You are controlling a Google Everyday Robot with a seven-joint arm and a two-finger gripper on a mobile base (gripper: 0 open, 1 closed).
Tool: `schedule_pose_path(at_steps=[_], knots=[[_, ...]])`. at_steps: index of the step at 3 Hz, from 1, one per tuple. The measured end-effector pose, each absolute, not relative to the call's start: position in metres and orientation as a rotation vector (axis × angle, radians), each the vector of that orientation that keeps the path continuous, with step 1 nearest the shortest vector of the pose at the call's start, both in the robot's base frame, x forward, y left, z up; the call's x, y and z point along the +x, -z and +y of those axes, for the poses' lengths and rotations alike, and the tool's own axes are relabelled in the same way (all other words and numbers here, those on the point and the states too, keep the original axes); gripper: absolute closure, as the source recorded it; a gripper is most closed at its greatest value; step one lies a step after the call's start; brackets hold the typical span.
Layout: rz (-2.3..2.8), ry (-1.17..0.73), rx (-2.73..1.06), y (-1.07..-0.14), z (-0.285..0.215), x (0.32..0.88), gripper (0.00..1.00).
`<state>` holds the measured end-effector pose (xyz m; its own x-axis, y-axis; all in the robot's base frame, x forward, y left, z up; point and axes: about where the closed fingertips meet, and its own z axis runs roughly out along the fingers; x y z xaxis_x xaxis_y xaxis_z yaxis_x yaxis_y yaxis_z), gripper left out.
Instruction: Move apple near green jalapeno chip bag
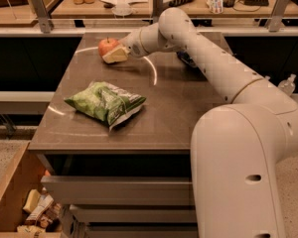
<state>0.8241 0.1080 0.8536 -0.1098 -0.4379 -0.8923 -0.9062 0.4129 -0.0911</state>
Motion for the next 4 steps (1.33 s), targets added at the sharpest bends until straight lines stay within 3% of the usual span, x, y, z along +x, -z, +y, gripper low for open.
schedule_pose_path(at_steps=[1,2,4], knots=[[1.701,-0.604,-1.199,-0.873,0.089,0.806,0.84],[1.671,-0.639,-1.261,-0.892,0.063,0.762,1.00],[1.701,-0.733,-1.320,-0.882,0.019,0.679,1.00]])
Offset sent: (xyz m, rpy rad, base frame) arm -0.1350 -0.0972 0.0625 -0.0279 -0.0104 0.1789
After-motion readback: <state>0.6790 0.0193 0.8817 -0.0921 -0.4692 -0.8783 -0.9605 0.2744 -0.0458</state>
